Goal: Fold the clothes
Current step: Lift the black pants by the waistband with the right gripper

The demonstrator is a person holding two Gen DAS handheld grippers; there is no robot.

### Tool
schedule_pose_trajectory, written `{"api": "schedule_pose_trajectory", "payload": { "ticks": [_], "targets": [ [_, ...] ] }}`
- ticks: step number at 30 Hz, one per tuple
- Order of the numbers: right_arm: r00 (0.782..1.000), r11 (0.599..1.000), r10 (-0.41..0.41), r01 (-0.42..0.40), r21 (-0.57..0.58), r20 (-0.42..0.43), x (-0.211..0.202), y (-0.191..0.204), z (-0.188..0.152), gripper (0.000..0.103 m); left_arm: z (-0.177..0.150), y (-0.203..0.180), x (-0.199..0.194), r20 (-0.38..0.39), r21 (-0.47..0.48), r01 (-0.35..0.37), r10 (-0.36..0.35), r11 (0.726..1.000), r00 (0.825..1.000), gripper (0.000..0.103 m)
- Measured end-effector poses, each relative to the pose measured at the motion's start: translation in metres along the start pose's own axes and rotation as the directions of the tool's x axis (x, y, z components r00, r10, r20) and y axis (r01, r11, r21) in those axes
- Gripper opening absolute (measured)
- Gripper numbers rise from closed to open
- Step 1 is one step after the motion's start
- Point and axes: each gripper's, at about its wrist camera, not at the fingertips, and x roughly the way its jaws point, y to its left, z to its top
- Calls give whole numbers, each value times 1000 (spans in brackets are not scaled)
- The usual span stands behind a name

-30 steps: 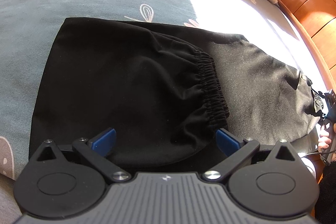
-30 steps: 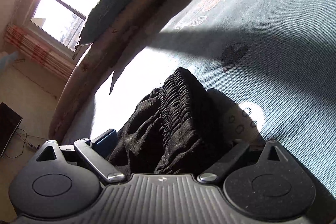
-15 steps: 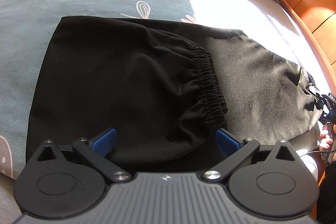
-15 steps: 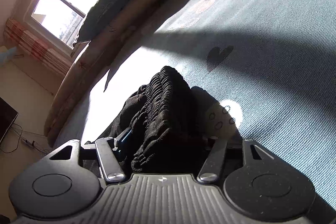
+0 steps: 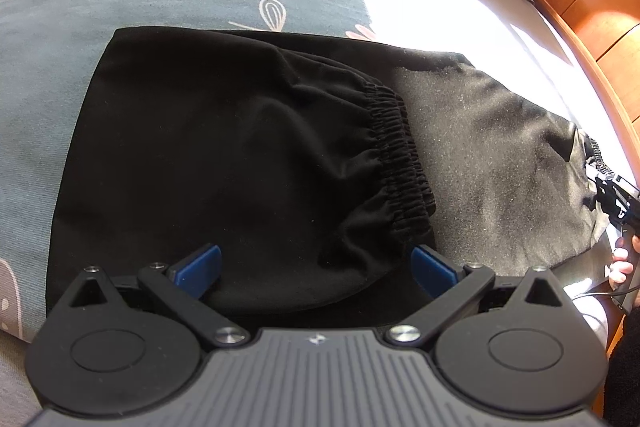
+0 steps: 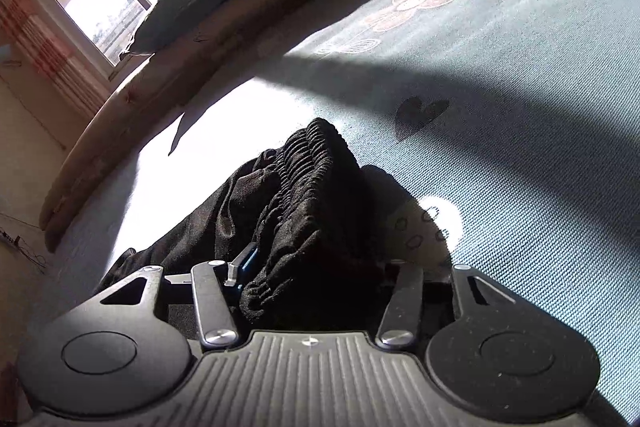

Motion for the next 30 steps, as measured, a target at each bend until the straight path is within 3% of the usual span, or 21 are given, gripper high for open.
{"api": "schedule_pose_trajectory", "payload": {
  "ticks": [17, 23, 30],
  "targets": [
    [995, 994, -96, 97, -45, 30, -1, 20, -5, 51, 1, 8, -4, 11, -13, 19, -18, 1000, 1000, 101],
    [998, 996, -60, 57, 67, 34, -11, 15, 2, 45, 2, 14, -18, 53, -26, 36, -34, 999, 998, 101],
    [997, 997, -22, 17, 71, 68, -35, 37, 14, 42, 2, 20, -29, 91, -41, 69, -65, 997, 994, 101]
  ]
}}
